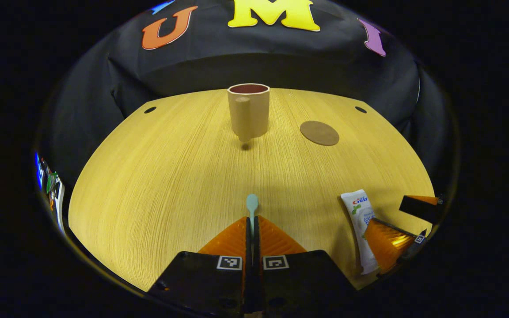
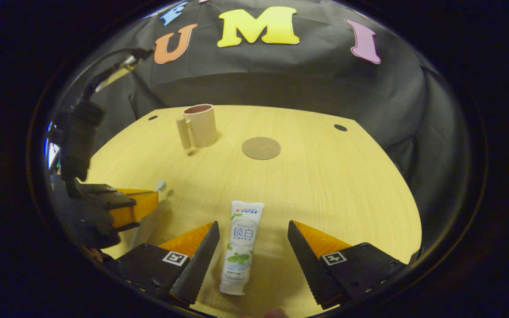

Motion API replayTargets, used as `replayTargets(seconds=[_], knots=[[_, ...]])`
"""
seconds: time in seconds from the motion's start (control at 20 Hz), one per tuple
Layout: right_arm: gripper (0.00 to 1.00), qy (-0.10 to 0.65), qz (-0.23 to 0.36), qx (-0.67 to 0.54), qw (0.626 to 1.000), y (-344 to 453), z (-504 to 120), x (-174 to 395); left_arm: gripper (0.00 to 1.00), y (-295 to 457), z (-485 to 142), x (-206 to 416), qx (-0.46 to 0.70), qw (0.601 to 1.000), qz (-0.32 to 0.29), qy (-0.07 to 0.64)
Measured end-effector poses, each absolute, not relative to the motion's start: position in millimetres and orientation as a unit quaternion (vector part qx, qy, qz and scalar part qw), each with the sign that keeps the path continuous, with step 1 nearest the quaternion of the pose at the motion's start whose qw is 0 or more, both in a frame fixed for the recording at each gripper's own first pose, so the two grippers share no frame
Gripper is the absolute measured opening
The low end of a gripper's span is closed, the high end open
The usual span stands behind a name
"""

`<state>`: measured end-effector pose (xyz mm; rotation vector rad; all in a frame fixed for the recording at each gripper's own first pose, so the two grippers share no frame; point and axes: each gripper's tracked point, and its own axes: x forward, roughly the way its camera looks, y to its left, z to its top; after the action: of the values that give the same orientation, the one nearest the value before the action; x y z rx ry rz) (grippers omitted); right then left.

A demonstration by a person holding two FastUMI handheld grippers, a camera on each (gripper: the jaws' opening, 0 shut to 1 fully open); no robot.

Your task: Put the toothbrush and toothpaste on the desktop into the cup, then pick up the cup and place it on the coaster on the desktop.

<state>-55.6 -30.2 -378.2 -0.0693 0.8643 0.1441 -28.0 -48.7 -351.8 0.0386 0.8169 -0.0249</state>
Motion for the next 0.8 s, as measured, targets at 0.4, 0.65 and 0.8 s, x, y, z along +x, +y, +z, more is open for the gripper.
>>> replayTargets(seconds=[0.4,0.65,0.8], knots=[[0.79,0.449,0.064,-0.020,0.891,-22.7,-403.6,-55.4,0.03,-41.8,-298.1,-28.4,-0.035,0.935,-0.015,0.354],[0.49,0.456,0.067,-0.026,0.887,-14.7,-408.4,-55.1,0.03,-38.8,-279.6,-25.4,-0.033,0.942,-0.015,0.335],[0.36,0.455,0.063,-0.015,0.888,-13.5,-406.2,-51.6,0.03,-38.1,-265.2,-19.2,-0.036,0.948,-0.018,0.316]])
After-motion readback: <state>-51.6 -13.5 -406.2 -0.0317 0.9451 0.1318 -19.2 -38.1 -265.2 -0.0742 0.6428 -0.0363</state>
